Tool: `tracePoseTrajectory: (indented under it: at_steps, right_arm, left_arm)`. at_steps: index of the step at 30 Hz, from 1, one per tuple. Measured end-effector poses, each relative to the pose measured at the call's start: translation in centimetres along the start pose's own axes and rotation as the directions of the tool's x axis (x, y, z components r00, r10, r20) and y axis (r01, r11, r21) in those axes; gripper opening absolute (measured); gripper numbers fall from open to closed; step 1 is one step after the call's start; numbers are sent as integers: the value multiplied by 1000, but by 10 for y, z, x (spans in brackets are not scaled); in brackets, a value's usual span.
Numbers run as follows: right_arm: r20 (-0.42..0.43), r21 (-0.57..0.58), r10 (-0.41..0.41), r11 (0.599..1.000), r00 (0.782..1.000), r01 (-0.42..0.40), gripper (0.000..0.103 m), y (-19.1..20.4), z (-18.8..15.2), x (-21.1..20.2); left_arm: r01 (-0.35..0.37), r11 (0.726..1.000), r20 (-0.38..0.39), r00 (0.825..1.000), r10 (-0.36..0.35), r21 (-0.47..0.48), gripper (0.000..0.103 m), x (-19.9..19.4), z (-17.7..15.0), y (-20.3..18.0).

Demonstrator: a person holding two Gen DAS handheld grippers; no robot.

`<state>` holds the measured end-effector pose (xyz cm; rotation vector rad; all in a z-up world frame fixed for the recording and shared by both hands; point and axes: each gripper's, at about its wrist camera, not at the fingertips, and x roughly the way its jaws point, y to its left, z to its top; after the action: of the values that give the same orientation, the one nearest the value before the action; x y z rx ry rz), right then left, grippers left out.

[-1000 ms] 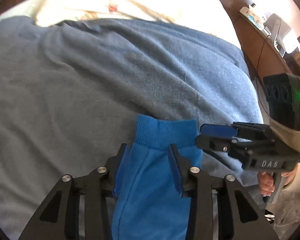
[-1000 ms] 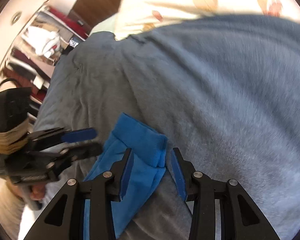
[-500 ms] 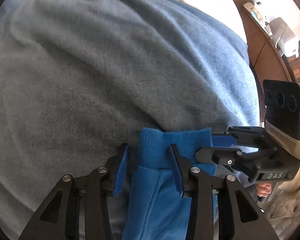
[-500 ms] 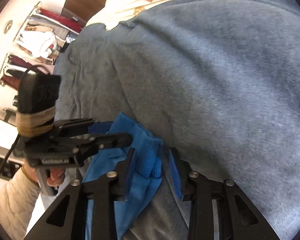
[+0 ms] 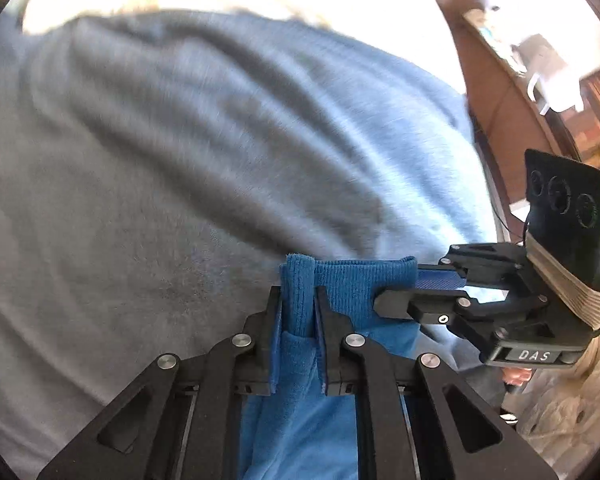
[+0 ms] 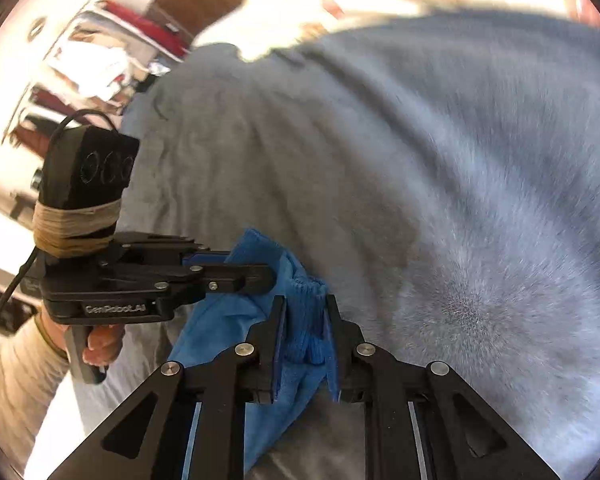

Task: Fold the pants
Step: 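Carry the held cuff with both grippers and lay it over the other leg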

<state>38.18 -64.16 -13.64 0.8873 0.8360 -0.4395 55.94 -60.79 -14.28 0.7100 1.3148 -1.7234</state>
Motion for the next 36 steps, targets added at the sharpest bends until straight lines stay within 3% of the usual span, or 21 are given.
tracePoseTrajectory:
  at_steps: [4, 11, 16, 23, 36]
  right_arm:
    - [74, -145, -24, 989, 997, 34, 18, 36, -6, -30]
    - [115, -295, 7, 955, 993, 27, 18, 80, -18, -59]
    - [131, -405, 18, 914, 991, 37, 18, 118, -37, -74]
    - [115, -516, 31, 856, 993, 33, 18, 165, -83, -85]
    - [39, -702, -24, 711, 999, 45, 18, 214, -179, -53]
  left_arm:
    - [-52, 994, 68, 997, 46, 93, 15, -39, -13, -26]
    - [-150, 975, 120, 984, 131, 162, 15, -89, -35, -57]
    - [-181, 972, 132, 978, 162, 152, 15, -112, -61, -66]
    - [-233, 963, 139, 967, 214, 137, 15, -136, -126, -80]
    - [-281, 960, 88, 956, 278, 20, 17, -121, -233, -70]
